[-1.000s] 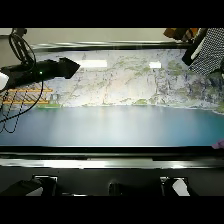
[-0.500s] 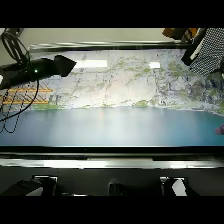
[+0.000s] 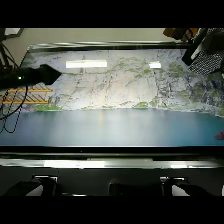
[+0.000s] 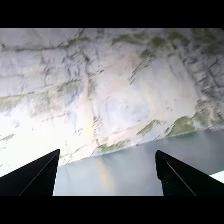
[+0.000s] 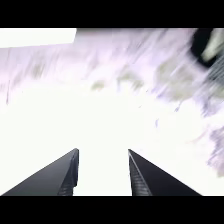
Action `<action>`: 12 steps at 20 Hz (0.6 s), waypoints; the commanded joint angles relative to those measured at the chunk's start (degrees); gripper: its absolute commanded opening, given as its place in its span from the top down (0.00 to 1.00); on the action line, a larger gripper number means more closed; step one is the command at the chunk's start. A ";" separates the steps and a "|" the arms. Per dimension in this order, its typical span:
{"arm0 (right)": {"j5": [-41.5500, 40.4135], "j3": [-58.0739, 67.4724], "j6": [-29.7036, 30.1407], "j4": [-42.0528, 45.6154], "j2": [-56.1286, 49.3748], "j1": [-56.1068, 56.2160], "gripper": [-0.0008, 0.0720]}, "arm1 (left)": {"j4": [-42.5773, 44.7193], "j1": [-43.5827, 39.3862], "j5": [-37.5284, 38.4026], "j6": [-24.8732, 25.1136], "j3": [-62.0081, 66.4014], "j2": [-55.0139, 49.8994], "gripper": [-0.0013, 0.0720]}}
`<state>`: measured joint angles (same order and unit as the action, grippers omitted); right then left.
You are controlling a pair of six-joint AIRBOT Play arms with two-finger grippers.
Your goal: Fold the clothes and pants, and hang the long-sleeved shirts on hangers.
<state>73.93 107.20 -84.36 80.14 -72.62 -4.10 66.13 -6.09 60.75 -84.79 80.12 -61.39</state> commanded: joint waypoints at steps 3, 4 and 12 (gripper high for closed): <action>6.86 -18.51 3.19 0.92 0.31 13.00 0.58 | 12.17 3.28 8.26 -2.64 -9.88 5.03 0.09; 5.27 -21.44 2.03 0.87 1.18 14.14 0.66 | 12.15 3.72 8.07 -2.67 -12.76 6.12 0.35; 9.07 -27.52 0.76 -0.04 2.38 15.37 0.93 | 12.17 4.22 7.80 1.01 -19.12 8.96 0.95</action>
<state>80.99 80.97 -83.44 80.38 -70.43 10.81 77.82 -2.04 68.40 -85.06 62.22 -52.95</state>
